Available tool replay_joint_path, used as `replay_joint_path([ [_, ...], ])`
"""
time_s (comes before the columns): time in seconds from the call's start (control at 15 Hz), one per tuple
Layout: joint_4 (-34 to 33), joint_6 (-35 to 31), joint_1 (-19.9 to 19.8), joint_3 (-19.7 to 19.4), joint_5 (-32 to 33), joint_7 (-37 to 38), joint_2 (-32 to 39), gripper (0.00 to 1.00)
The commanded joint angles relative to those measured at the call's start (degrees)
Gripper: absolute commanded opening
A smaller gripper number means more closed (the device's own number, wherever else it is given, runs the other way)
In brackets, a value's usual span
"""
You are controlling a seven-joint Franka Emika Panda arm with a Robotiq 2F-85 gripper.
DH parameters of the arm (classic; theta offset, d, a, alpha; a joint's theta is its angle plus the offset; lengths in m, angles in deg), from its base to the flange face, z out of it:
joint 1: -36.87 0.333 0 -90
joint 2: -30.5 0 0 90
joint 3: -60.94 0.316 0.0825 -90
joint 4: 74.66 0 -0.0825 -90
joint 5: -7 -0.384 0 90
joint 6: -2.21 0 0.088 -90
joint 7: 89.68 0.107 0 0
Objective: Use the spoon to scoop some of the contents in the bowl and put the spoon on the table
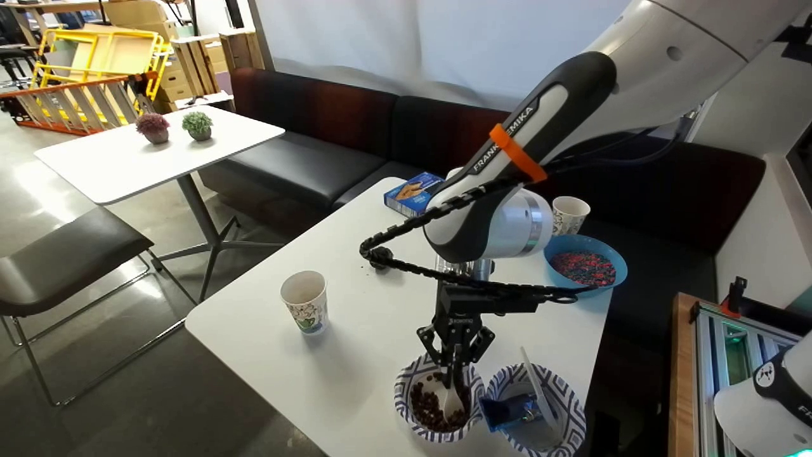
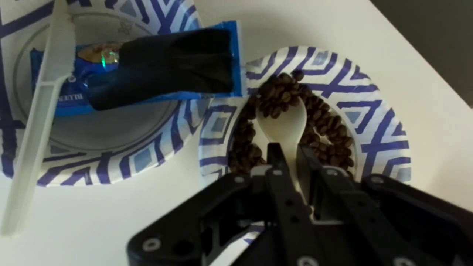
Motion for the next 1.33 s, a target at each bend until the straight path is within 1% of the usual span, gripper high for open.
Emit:
replay_joint_path([
  [0.0, -1.29, 3.82, -0.69, -0.62, -3.07, -2.53, 0.78, 0.03],
  [0.27, -1.71, 7.93, -1.75, -1.78, -5.27, -3.37, 0.03, 0.03],
  [0.8, -4.3, 18.04, -4.33, -5.67, -8.15, -3.38, -0.66, 0.03],
  [1.07, -5.4, 24.34, -5.17, -7.18, -9.46, -1.83, -1.43, 0.03],
  [1.27, -6.85, 31.87, -5.94, -8.21, -10.93, 0.3, -1.68, 0.03],
])
